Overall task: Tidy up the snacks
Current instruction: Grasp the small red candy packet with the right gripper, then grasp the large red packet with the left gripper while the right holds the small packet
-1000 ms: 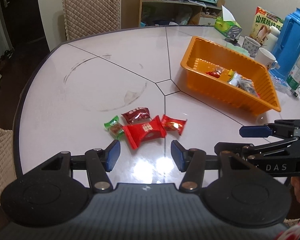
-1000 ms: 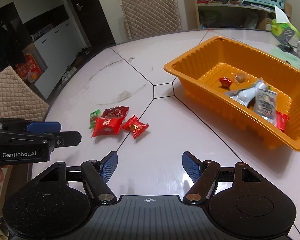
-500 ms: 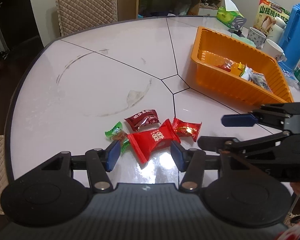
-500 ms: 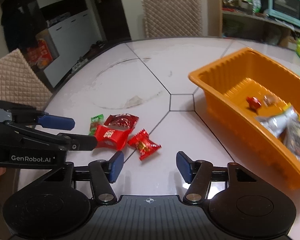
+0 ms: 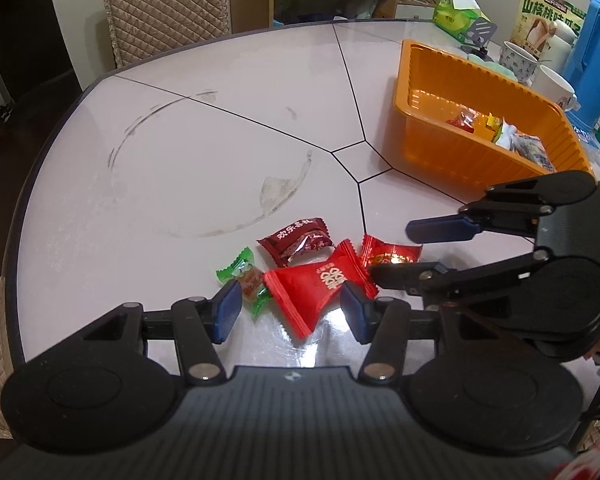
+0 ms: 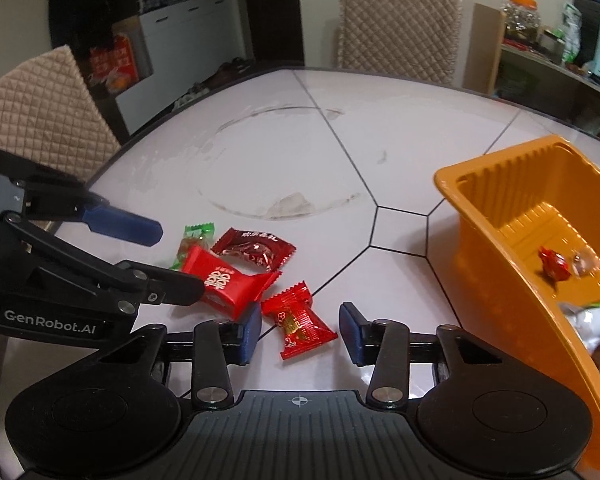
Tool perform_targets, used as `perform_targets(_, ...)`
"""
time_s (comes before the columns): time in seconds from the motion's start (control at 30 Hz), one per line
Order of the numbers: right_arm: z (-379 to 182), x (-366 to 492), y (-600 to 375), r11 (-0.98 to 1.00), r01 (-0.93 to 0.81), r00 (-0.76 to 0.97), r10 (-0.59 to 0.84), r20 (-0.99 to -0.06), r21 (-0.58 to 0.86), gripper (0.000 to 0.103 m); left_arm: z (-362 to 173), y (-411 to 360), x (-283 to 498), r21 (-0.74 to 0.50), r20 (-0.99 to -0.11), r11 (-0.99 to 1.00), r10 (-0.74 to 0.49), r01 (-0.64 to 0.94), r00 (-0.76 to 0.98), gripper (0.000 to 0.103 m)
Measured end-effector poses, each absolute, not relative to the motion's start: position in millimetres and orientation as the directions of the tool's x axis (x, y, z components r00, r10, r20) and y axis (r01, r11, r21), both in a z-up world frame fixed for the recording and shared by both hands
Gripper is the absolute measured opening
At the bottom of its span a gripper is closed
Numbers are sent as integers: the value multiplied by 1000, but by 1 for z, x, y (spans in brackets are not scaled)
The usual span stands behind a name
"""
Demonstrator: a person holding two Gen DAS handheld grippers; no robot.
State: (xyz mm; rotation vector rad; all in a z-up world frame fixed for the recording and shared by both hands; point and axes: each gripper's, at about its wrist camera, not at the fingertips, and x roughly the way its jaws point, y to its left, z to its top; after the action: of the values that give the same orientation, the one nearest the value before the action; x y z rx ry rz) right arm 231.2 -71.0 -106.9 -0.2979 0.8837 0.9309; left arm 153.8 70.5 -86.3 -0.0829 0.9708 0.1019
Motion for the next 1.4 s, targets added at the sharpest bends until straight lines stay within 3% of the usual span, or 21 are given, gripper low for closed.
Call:
perform_targets(0.13, -112, 233, -68, 574, -807, 269, 568, -778, 140, 36, -85, 69, 156, -15, -824, 994, 48, -107, 564, 51)
perform_targets(0.2, -114, 233, -67, 573, -809, 270, 564, -781, 134, 27, -85, 68, 158, -5, -823, 996, 49, -95, 566, 51)
perform_targets(0.33, -115, 235, -69, 583, -799, 264, 561, -785, 148, 24, -84, 64, 160, 22, -820, 998, 52, -59, 571, 51)
perform_targets(0.7, -110, 243, -113, 710, -669, 288, 521, -804, 220, 23, -90, 48, 166, 108, -814, 983, 2, 147, 581, 51)
perform_targets(1.03, -104, 235, -151, 775, -581, 316, 496, -809, 249, 23, -108, 49, 176, 145, -841, 967, 7, 212, 542, 48)
perform_targets(1.4, -100, 224, -166, 804, -544, 339, 474, -813, 242, 23, -110, 41, 186, 9, -861, 986, -77, 166, 503, 45)
